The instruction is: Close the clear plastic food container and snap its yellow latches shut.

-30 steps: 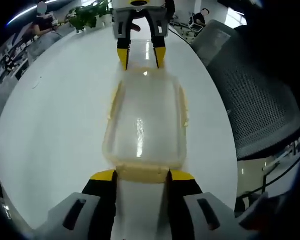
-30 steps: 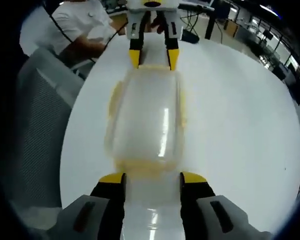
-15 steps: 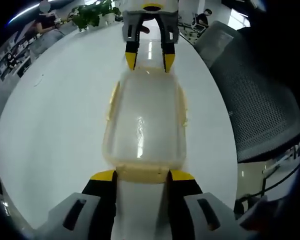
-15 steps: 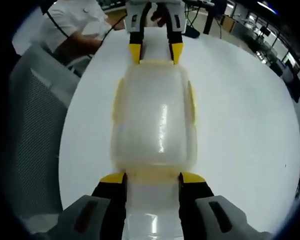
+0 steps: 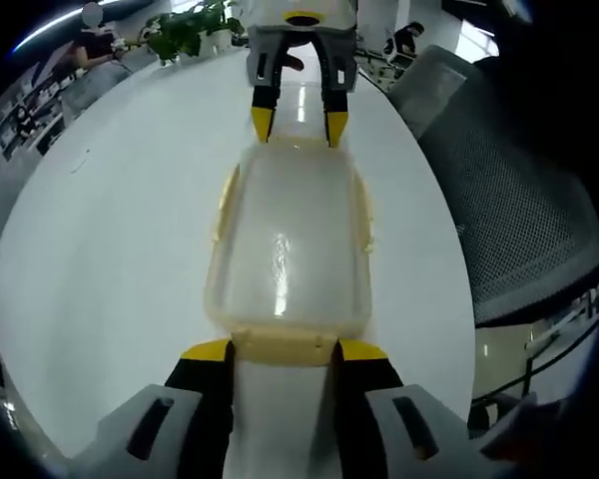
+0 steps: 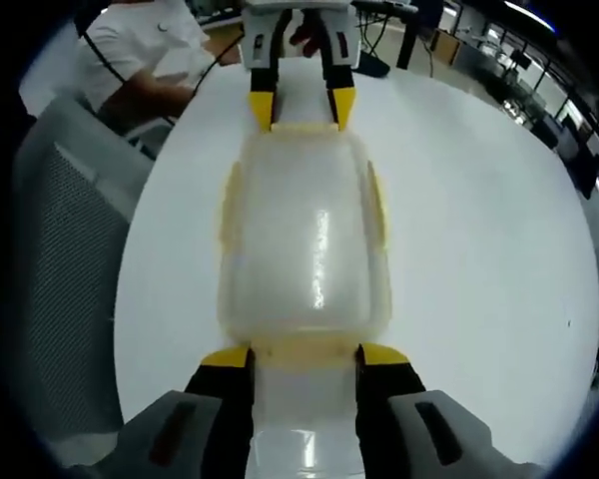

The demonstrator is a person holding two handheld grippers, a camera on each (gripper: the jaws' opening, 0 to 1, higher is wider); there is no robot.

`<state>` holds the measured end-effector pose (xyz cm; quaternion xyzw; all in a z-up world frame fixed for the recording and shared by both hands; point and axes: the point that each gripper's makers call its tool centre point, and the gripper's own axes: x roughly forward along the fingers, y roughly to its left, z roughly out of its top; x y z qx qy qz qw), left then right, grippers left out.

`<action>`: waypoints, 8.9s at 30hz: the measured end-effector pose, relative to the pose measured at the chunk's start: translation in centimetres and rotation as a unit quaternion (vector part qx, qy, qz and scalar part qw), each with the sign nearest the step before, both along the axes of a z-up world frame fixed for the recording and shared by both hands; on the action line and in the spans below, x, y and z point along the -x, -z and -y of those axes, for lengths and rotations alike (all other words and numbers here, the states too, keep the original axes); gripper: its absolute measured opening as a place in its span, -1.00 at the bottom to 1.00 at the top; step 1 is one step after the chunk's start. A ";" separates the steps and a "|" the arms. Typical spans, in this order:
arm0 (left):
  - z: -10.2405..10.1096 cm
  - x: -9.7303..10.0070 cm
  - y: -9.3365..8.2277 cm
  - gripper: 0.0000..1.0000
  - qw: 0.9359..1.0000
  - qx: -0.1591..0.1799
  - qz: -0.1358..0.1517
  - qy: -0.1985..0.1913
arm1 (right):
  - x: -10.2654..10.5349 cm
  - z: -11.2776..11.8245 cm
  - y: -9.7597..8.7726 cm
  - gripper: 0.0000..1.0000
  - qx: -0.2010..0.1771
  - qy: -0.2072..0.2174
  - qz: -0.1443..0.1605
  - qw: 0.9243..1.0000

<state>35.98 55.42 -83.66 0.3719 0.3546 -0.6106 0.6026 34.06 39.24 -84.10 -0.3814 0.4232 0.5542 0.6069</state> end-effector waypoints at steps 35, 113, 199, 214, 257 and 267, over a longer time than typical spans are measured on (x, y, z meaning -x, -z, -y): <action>-0.2 0.3 -4.3 -0.27 0.999 0.019 0.034 -0.019 | -0.1 -0.2 -5.3 -0.23 -0.037 -0.021 0.014 0.999; 16.5 0.7 -7.1 -0.26 0.998 0.018 0.031 -0.049 | -0.5 16.5 -7.9 -0.23 -0.053 -0.041 0.019 0.998; 21.9 1.5 -6.2 -0.32 0.999 0.010 0.005 -0.048 | 0.2 23.6 -7.5 -0.23 -0.088 0.058 -0.003 0.994; 22.5 1.6 -8.0 -0.22 0.961 0.093 -0.103 -0.239 | 1.0 22.7 -9.0 -0.30 -0.180 0.272 -0.094 0.941; 24.2 1.4 -6.1 -0.33 0.889 0.113 -0.154 -0.416 | 1.2 22.1 -6.4 -0.49 -0.193 0.394 -0.133 0.888; 24.1 1.4 -6.0 -0.42 0.883 0.112 -0.169 -0.423 | 1.4 22.2 -6.0 -0.55 -0.215 0.412 -0.136 0.875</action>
